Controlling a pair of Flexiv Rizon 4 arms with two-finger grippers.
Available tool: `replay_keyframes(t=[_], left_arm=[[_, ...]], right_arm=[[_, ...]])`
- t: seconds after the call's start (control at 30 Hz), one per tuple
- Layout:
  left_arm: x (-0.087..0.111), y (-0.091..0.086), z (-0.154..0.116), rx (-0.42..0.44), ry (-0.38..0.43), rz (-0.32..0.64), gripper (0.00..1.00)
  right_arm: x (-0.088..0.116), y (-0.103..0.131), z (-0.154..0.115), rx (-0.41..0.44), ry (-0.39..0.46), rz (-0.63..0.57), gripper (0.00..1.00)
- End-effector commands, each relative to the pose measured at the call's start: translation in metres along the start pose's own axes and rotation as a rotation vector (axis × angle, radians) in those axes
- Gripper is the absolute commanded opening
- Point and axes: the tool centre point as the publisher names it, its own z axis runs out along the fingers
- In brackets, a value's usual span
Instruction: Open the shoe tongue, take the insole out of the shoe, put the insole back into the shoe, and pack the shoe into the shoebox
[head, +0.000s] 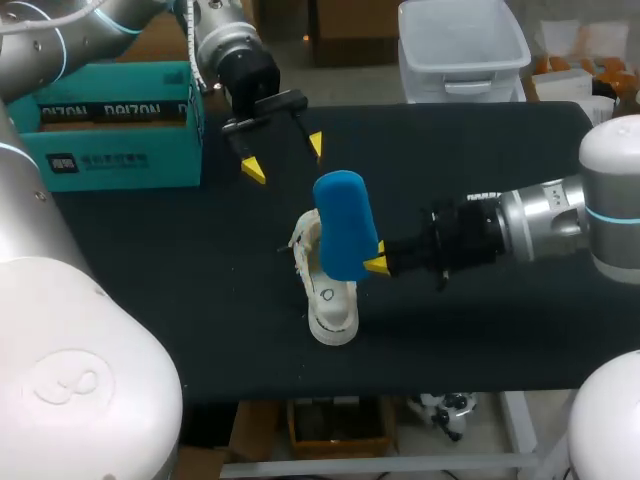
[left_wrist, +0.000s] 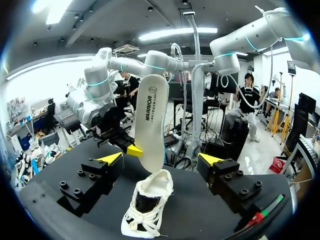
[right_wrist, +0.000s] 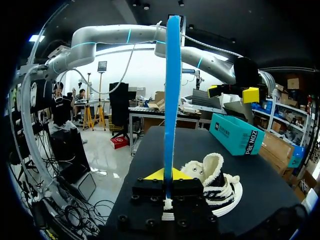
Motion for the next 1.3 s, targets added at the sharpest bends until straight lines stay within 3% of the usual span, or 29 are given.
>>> replay_keyframes(t=[0.03,0.77,1.3], left_arm=[[-0.006,0.001,-0.007,-0.018,0.026,0.008,1.0],[-0.001,0.014,-0.022,-0.098,0.041,0.066,1.0],[0.005,0.014,-0.019,-0.118,0.043,0.09,1.0]], right_arm=[[0.003,-0.001,0.0,-0.002,-0.006,-0.022,0.0],[-0.004,-0.012,-0.001,-0.021,-0.016,-0.157,0.0],[0.0,-0.014,0.018,-0.054,-0.014,-0.218,0.0]])
